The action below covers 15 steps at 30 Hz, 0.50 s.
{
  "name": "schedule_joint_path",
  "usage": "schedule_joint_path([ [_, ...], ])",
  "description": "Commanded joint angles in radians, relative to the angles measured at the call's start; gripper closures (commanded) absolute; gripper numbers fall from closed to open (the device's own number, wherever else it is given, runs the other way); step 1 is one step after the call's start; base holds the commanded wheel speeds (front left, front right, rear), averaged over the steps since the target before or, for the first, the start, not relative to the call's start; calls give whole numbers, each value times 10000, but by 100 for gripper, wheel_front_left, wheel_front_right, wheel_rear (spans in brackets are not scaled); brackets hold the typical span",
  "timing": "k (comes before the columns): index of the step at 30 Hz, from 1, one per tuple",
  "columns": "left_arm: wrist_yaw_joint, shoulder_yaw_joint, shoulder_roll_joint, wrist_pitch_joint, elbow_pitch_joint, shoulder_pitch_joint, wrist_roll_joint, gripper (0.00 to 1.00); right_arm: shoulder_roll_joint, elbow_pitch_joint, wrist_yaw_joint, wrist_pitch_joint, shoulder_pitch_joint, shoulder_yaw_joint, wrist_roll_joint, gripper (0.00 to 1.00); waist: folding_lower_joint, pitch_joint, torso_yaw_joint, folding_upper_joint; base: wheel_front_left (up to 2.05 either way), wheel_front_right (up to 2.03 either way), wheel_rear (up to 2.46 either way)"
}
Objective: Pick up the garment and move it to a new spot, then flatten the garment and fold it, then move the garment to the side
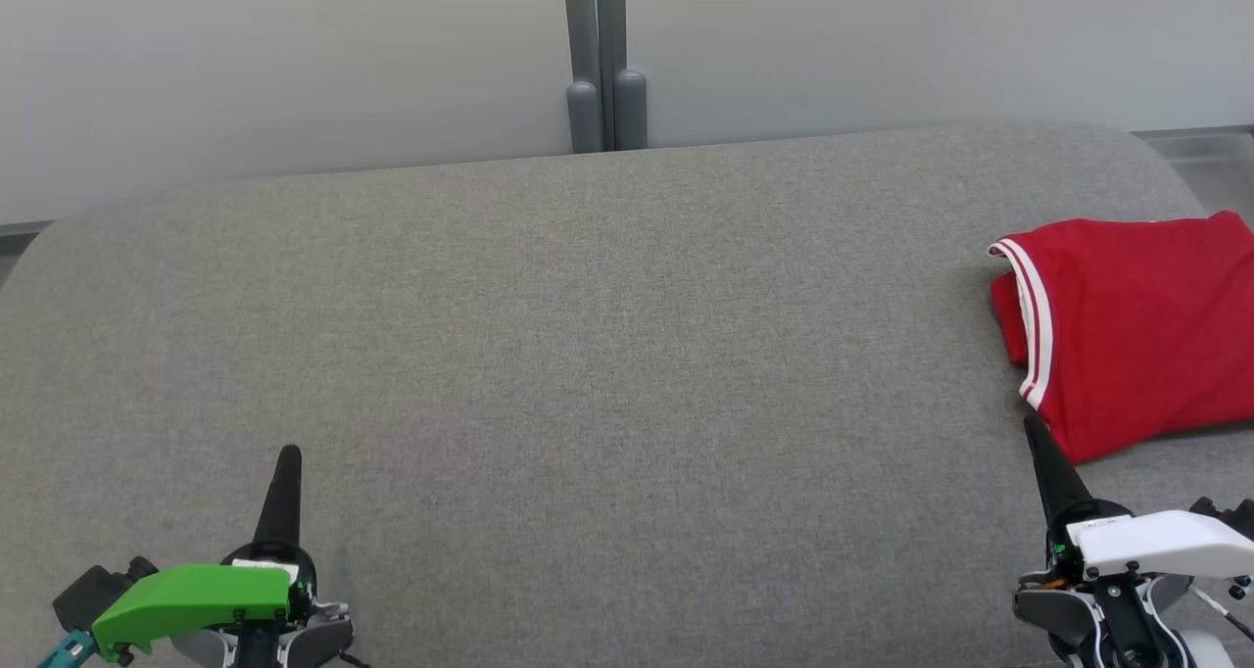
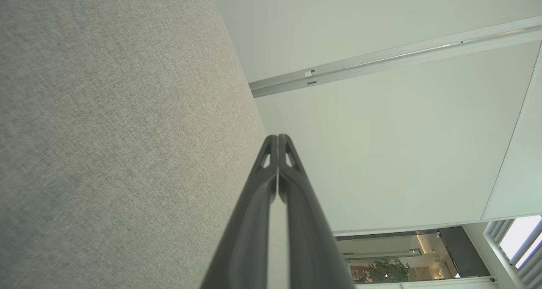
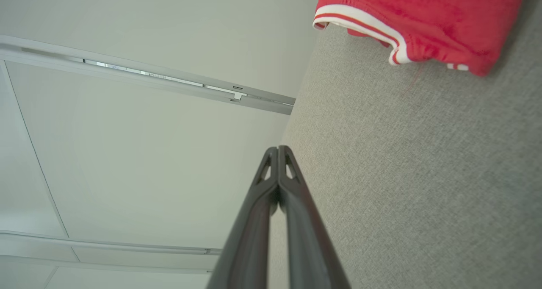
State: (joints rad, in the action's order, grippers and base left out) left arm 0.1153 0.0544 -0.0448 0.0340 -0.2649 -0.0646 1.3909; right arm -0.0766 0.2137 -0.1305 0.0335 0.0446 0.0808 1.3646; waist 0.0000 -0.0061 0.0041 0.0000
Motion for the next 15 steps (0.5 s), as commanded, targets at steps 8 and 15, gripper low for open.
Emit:
schedule_joint_path([
  [8,92,126,-73,191,109,-326,734,100,-55,62,-6,221,286,88,888,100,0,23,-10,0,0,0,0],
  [15,105,190,-78,314,133,-380,1120,100,-46,122,-5,351,372,131,1386,100,0,40,-18,0,0,0,0],
])
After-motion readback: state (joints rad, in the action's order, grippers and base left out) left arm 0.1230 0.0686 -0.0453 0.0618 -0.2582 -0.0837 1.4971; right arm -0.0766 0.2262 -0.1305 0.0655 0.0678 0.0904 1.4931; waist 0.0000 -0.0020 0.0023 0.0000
